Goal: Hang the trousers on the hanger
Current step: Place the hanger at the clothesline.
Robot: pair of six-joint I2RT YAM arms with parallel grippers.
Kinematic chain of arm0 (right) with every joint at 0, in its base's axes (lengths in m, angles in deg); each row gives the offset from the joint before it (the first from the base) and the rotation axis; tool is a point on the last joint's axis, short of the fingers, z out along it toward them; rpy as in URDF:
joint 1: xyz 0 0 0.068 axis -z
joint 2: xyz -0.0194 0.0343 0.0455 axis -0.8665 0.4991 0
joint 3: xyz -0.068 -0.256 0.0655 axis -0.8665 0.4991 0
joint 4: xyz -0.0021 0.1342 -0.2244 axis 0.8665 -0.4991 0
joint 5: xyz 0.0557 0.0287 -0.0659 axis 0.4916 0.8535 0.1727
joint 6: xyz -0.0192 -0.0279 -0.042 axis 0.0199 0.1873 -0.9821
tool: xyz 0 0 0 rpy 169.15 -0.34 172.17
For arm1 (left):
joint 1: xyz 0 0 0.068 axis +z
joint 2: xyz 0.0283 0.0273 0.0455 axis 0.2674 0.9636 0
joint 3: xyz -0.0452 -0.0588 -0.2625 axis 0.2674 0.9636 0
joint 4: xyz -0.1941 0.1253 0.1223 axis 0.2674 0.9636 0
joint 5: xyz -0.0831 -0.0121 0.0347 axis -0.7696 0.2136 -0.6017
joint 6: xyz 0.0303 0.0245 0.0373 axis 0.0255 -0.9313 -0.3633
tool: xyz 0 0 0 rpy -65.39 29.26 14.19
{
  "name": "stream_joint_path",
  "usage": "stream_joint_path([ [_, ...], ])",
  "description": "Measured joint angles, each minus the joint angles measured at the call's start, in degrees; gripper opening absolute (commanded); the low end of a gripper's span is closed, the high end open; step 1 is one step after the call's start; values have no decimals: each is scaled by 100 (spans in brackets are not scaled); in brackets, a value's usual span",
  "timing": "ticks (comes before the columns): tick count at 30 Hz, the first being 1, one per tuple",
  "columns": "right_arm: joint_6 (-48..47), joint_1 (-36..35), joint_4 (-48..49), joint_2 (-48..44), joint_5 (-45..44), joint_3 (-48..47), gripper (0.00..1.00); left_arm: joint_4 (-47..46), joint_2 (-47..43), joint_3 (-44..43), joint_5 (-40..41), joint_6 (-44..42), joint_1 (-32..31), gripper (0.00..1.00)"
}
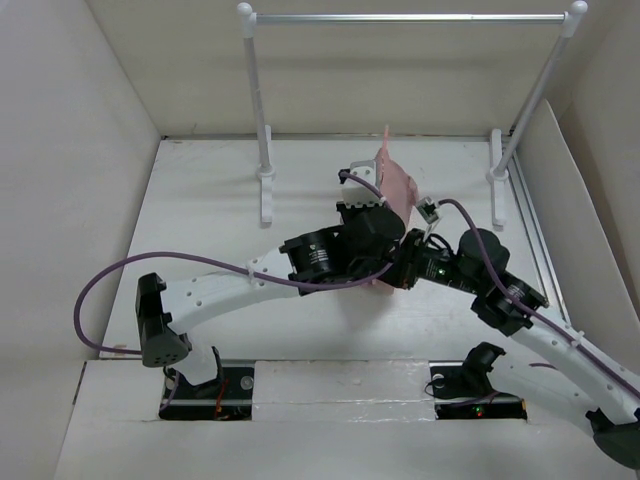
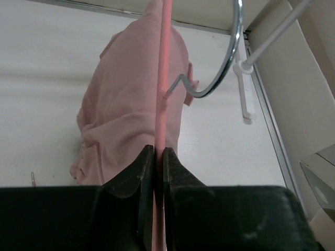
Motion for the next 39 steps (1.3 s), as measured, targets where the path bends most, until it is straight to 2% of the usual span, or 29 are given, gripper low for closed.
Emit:
stream_joint_path([
  [1, -35, -46, 17, 2, -85, 24, 0, 7, -2, 0, 15, 0, 4, 0],
  [8, 44, -304, 11, -254, -592, 57, 0, -2, -35, 0, -72, 2, -20, 1],
  [9, 57, -306, 11, -284, -649, 57, 0, -22, -59, 0, -96, 4, -26, 5],
  [10, 61, -313, 15, -306, -682, 57, 0, -31, -83, 0, -118, 2, -33, 16],
  [13, 61, -334, 11, -326, -820, 50, 0, -85, -160, -24, -251, 37, -46, 36],
  [14, 61, -334, 2, -317, -870, 48, 0, -109, -184, -37, -310, 42, -57, 48],
  [16, 66, -332, -22, -278, -949, 37, 0, -153, -260, -66, -442, 46, -79, 59],
  [19, 81, -321, -55, -164, -1012, -26, 0, -212, -470, -74, -605, 44, -87, 66],
  [23, 79, -175, -81, -7, -1003, -205, 0, -367, -922, -59, -745, 0, -90, 68],
  [29, -11, 452, -345, 280, -730, -846, 0, -490, -1729, -59, -769, -50, -87, 67],
  [34, -229, 1436, -605, 723, -188, -1779, 0, -498, -2262, 116, -723, -55, -87, 66],
  [39, -391, 3010, -612, 1318, 721, -2586, 0, -391, -2653, 422, -684, 11, -87, 66],
])
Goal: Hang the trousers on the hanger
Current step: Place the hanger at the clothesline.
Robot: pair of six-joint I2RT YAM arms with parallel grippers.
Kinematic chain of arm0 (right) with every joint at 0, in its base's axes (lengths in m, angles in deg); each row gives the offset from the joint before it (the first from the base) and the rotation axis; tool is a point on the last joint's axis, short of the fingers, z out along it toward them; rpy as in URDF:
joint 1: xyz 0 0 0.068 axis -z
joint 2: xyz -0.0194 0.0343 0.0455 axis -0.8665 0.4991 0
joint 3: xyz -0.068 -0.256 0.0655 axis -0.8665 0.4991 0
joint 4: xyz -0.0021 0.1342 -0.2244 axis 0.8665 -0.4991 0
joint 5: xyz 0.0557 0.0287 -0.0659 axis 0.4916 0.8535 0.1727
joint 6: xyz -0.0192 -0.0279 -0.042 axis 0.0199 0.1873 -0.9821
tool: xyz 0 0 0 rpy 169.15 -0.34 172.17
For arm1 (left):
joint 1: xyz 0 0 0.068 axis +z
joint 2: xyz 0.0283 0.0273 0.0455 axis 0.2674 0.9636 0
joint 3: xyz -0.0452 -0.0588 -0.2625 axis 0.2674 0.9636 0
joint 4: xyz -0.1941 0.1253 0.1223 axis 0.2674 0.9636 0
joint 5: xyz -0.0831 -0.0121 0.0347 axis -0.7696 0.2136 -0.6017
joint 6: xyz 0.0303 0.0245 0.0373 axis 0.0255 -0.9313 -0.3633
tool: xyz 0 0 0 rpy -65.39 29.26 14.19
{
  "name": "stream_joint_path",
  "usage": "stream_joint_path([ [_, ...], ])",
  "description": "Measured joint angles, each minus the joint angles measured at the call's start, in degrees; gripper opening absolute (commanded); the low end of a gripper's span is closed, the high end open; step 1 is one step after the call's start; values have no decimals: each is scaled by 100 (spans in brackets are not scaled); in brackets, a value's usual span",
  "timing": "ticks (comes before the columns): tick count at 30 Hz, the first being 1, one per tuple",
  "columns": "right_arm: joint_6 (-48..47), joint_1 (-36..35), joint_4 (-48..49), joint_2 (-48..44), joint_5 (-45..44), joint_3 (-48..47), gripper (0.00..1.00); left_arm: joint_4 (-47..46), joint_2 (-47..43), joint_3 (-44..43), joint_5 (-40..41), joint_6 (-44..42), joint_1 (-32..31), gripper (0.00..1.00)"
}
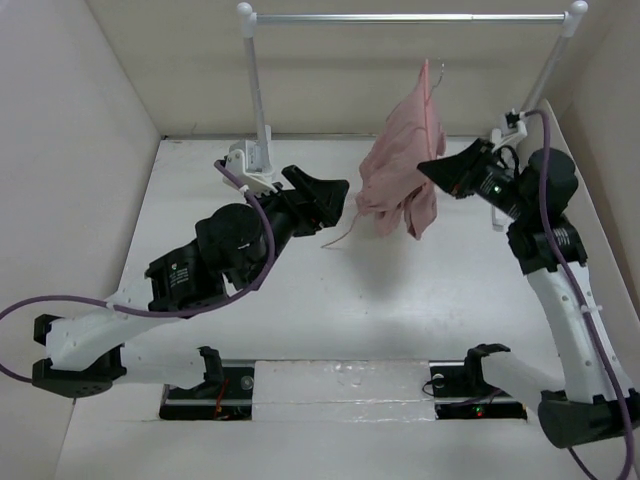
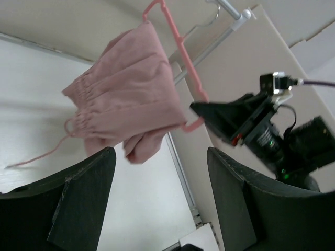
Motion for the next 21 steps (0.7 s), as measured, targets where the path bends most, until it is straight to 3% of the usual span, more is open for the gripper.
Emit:
stream_joint_path([
  [6, -157, 1224, -11, 994, 579, -804, 0, 271, -439, 479, -59, 214, 13, 65],
  [13, -387, 1978, -223, 1919, 809, -1762, 0, 514, -815, 846, -273, 378, 13, 65],
  [17, -494, 2155, -256, 2013, 852, -1996, 0, 595, -922, 966, -365, 396, 13, 65],
  [21, -306, 2181, 162, 1617, 968, -1589, 0, 621, -984, 1147, -433, 385, 13, 65],
])
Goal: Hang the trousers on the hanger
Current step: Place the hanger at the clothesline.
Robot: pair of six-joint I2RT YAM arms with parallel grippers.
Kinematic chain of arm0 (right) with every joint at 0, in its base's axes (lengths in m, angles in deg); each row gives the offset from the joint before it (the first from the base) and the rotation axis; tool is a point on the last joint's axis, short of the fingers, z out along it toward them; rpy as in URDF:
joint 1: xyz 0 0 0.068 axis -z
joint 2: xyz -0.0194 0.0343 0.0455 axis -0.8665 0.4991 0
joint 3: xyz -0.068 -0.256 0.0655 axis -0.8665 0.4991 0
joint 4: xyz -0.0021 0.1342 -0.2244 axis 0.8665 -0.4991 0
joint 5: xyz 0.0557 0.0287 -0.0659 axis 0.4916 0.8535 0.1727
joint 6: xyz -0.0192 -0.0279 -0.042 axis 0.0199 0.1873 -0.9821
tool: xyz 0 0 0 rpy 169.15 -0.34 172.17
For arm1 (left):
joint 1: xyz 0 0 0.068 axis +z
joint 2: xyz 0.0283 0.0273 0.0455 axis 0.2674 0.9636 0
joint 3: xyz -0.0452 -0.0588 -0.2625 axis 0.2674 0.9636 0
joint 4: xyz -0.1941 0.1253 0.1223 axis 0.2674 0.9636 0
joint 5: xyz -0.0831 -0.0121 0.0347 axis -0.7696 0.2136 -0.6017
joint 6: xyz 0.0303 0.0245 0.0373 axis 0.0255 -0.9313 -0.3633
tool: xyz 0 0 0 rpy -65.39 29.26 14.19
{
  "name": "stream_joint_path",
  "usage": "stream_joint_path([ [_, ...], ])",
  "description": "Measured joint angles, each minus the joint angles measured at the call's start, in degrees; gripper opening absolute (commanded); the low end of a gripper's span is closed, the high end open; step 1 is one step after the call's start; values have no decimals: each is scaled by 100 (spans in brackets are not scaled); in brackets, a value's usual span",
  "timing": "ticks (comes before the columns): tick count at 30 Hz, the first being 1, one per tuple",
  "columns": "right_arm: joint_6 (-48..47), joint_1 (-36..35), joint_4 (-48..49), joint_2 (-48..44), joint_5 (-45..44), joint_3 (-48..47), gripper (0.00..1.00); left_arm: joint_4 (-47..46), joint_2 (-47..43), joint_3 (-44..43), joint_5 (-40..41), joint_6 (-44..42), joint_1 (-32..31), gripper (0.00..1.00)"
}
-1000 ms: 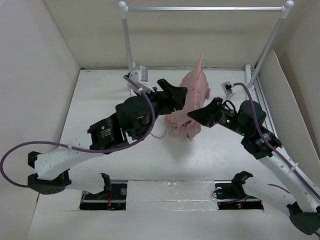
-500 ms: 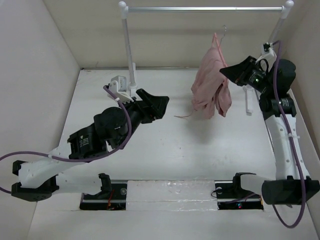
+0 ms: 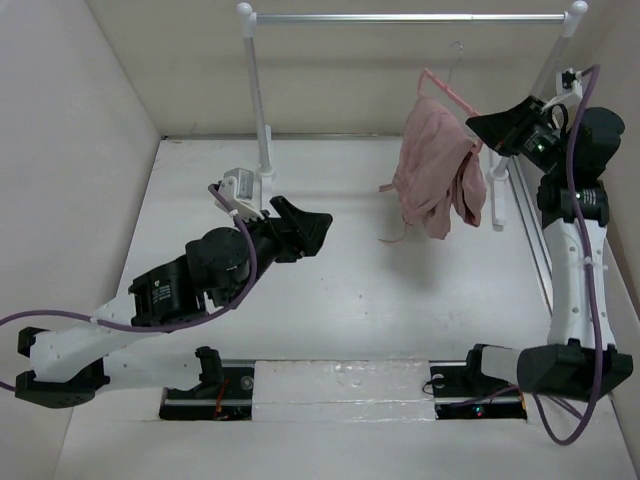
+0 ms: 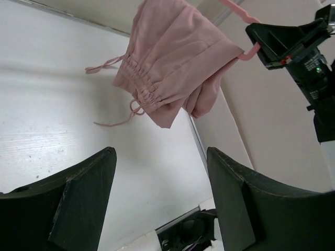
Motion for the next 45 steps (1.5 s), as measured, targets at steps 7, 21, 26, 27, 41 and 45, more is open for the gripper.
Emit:
stream_joint_path([
  [7, 551, 79, 883, -903, 177, 876, 0, 11, 122, 61, -114, -251, 7, 65],
  [21, 575, 1276, 1458, -695, 442, -35, 0, -127, 348, 35, -280, -645, 39, 65],
  [26, 885, 1462, 1899, -203, 485, -149, 0, -284, 356, 59, -323, -662, 122, 68],
  [27, 927, 1464, 1937, -164, 485, -149, 0, -398, 380, 76, -369, -673, 177, 71],
  [41, 573, 1296, 1904, -1025, 741, 887, 0, -1873, 4697, -3016, -3934, 918, 3005, 85],
  [45, 476, 1226, 1818, -1045, 763, 931, 0, -1827, 5539, -3908, -4426, 1252, 2933, 85],
])
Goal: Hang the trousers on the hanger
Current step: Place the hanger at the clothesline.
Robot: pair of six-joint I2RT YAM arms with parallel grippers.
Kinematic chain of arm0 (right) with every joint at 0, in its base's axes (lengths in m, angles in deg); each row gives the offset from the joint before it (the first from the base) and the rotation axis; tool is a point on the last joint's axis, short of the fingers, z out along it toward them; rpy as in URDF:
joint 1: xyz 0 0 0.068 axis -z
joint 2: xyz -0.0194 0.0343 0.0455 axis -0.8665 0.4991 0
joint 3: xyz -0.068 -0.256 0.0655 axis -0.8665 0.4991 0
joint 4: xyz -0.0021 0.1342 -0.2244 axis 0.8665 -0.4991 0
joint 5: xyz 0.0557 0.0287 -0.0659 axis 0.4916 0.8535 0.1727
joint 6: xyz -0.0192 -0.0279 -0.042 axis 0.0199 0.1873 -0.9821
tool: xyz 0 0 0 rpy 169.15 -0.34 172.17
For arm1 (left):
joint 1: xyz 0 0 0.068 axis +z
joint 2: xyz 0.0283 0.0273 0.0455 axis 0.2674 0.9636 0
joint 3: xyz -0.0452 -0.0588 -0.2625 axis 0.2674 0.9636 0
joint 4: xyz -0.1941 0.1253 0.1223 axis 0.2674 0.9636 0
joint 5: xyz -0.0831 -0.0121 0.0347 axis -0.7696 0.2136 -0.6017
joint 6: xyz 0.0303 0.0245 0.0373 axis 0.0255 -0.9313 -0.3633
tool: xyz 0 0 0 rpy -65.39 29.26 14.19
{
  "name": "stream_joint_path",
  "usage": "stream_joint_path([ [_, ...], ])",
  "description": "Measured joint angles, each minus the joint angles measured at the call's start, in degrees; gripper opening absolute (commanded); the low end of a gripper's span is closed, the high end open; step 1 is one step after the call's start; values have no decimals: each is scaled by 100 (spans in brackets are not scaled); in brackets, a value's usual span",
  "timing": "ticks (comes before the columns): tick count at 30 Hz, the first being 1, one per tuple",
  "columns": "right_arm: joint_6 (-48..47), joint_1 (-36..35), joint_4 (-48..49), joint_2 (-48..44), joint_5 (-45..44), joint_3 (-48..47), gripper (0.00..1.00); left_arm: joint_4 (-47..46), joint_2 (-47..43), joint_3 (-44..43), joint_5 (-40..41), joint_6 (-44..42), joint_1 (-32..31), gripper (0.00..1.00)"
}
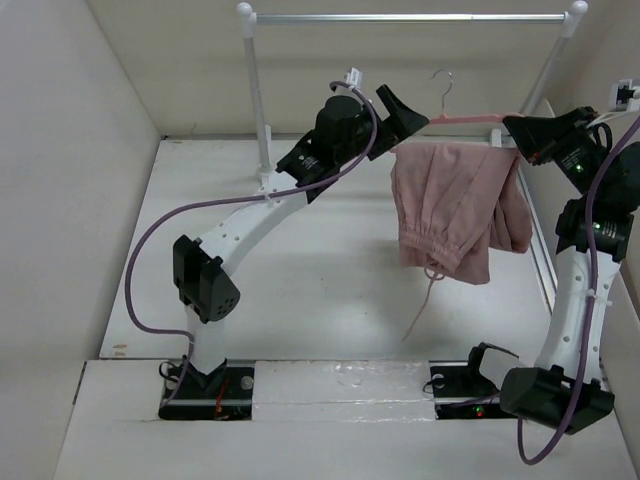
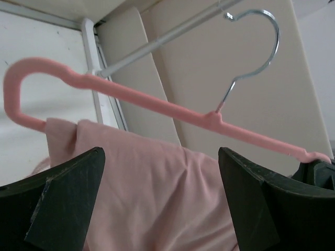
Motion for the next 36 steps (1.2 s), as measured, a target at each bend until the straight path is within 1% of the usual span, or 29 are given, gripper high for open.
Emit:
stream_joint_path([
  [3, -48, 2, -55, 15, -4, -48, 0, 52, -31, 9, -4, 11, -125, 85],
  [5, -98, 4, -164, 101, -17, -247, 0, -50, -243, 223, 57, -33, -229, 86],
  [9, -192, 66, -262, 326, -107, -754, 0, -114, -966, 758, 151, -164, -354, 85],
  [13, -221, 431, -313, 522, -197, -1237, 0, -328, -1757, 1246, 205, -332, -343, 84],
  [17, -240, 848, -339, 767, -326, -1709, 0, -503, -2511, 1923, 223, -492, -319, 84],
  [21, -240, 1032, -343, 1088, -448, -2109, 0, -505, -3051, 2603, 227, -645, -317, 84],
  [29, -306, 1086, -472, 1790, -656, -2586, 0, -31, -3641, 3344, 291, -1056, -306, 84],
  [36, -350, 1316, -527, 2387, -811, -3097, 0, 415, -4492, 4273, 404, -1241, -306, 83],
])
